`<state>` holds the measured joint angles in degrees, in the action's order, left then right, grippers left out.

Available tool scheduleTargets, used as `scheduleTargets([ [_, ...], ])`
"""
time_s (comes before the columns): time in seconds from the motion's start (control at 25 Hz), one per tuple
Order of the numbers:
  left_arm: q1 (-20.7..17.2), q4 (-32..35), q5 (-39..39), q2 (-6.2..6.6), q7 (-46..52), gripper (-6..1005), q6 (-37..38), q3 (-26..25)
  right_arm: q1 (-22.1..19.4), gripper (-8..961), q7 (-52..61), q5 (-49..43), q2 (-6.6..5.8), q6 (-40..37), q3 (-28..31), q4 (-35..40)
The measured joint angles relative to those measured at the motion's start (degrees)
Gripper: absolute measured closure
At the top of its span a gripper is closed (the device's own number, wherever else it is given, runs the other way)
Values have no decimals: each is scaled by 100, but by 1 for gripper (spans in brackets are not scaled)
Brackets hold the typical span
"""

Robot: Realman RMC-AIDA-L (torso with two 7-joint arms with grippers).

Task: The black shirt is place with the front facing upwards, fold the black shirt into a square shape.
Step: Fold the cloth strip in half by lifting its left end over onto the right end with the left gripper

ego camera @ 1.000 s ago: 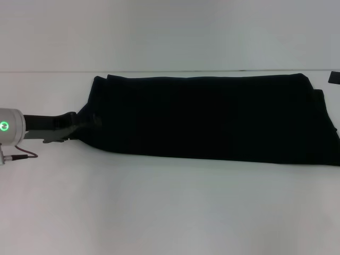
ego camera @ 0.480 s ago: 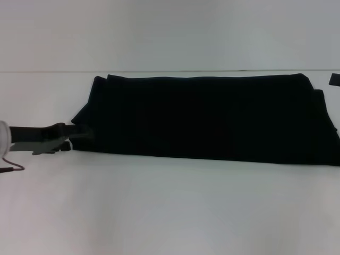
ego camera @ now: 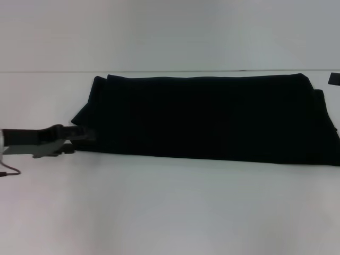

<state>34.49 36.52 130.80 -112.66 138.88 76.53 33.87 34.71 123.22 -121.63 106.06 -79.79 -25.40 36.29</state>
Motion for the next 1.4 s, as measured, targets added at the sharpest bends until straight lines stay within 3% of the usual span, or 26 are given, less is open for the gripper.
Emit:
scheduleTargets([
  [0.4, 530, -771, 70, -45, 0, 164, -565, 415, 16, 84, 0, 0, -14, -2, 0, 58],
  [1.4, 603, -1018, 303, 37, 191, 178, -1154, 445, 49, 84, 9, 16, -61, -2, 36, 62],
])
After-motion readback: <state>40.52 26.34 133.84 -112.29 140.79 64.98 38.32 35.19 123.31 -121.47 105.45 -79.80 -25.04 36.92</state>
